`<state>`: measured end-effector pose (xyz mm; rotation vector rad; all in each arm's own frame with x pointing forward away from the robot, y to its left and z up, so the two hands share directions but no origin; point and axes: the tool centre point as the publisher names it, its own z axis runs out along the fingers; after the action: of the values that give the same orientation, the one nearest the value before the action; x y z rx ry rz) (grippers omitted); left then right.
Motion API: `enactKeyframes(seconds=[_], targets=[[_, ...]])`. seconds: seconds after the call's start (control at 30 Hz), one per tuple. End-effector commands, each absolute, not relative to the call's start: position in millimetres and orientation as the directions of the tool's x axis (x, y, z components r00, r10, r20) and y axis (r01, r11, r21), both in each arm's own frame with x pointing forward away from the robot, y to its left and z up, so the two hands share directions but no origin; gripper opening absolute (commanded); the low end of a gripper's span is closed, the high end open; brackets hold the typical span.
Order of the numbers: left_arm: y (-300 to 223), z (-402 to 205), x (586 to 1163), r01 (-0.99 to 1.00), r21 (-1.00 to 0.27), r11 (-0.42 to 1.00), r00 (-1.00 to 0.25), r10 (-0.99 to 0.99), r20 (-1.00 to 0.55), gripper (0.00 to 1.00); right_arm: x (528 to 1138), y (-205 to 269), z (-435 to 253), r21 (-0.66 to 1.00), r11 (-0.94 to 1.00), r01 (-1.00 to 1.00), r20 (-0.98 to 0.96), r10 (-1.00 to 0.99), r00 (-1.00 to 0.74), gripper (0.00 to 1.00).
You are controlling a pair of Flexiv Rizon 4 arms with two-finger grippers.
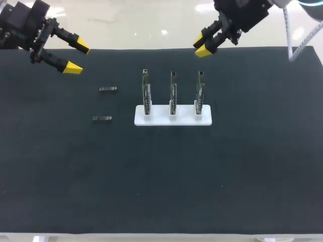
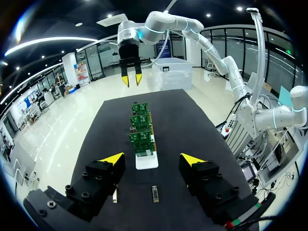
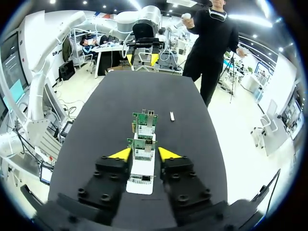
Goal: Pick up the optical module with the left hand, and insert it into the network port with the right hand.
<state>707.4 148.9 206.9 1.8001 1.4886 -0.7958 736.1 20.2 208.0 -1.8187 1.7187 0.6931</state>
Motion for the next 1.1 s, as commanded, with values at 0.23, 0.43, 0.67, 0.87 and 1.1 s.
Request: enactKeyframes(seconds=[0.23,0.43,0.67,0.87,1.1], targets=[[149,207,708,0.985,0.107,-0.134,0.166,0.585,-0.794,1.0,735,20,208,-0.038,-0.041,-0.998,-0.692,-0.72,0.056,1.0],[149,207,708,0.985,0.107,-0.134,0.166,0.585,-0.794,1.0,735,20,208,-0.038,-0.041,-0.998,-0.692,-0.72,0.056,1.0],[150,203,706,0.991,0.097,-0.095,0.136,0.647,-0.75,1.0,735,20,208,-0.038,-0.041,-0.998,-0.692,-0.72,0.056,1.0],[154,188,714,0.999,0.036,-0.029,0.045,0.788,-0.614,1.0,735,20,208,-0.038,-0.041,-0.998,-0.692,-0.72,0.056,1.0],[162,158,726,1.0,0.01,0.019,-0.013,0.896,-0.444,1.0,735,20,208,-0.038,-0.041,-0.998,-0.692,-0.72,0.056,1.0]])
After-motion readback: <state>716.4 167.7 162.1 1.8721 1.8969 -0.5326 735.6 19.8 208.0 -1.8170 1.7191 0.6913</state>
